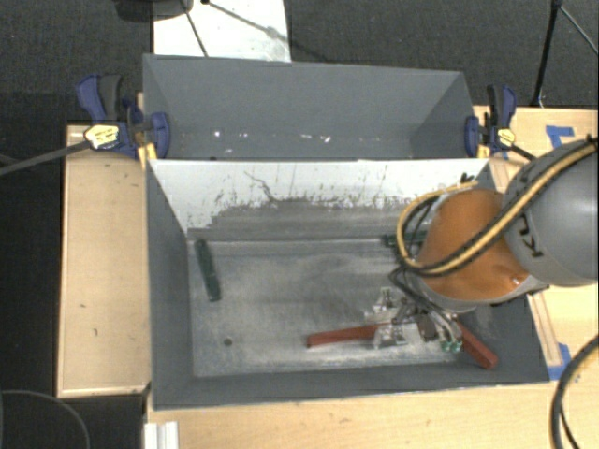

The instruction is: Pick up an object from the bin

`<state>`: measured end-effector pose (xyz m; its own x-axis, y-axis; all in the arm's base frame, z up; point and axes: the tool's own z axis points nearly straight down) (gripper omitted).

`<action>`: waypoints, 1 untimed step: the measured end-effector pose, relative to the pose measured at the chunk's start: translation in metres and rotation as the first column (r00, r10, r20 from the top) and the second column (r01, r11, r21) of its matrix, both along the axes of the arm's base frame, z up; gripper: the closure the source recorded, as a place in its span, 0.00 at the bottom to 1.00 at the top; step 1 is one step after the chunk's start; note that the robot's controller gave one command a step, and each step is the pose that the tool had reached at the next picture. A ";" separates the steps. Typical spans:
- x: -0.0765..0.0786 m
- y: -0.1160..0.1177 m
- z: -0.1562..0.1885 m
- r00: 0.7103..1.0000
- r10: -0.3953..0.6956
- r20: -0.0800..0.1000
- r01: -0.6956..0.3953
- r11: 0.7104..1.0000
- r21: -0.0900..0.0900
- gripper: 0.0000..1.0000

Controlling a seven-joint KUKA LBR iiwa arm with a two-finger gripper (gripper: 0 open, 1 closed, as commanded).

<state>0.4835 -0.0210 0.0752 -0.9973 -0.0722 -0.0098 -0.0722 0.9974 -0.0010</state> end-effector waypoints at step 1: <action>0.000 0.000 0.000 1.000 0.000 0.000 0.000 1.000 0.000 1.00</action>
Offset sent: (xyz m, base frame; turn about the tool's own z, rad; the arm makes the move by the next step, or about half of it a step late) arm -0.0077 -0.0224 0.1485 -0.0284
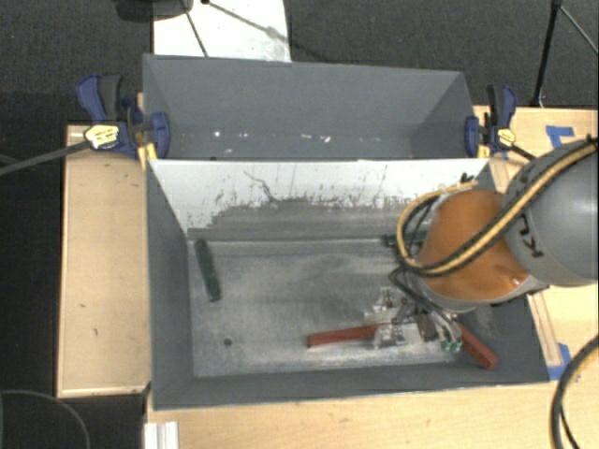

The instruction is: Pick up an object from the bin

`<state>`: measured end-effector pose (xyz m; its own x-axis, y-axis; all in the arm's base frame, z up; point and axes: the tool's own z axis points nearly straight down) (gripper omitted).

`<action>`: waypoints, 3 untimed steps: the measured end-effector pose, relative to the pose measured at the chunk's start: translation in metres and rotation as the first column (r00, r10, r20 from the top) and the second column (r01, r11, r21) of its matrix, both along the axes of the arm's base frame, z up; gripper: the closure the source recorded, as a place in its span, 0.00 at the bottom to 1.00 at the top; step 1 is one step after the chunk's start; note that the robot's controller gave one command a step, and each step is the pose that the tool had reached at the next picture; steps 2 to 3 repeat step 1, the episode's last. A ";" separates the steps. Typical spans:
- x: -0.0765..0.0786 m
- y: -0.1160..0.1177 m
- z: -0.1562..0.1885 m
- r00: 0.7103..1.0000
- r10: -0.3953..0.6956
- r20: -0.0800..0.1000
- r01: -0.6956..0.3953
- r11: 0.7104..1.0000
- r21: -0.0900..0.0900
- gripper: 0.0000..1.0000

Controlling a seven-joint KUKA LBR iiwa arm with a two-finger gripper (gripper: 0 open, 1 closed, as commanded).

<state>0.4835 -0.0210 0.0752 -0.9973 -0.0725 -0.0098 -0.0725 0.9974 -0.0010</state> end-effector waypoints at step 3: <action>-0.007 -0.023 0.149 1.000 0.026 -0.006 -0.026 1.000 0.000 1.00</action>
Offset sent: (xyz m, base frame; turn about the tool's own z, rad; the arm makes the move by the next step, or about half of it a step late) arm 0.0000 0.0000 0.0000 0.0000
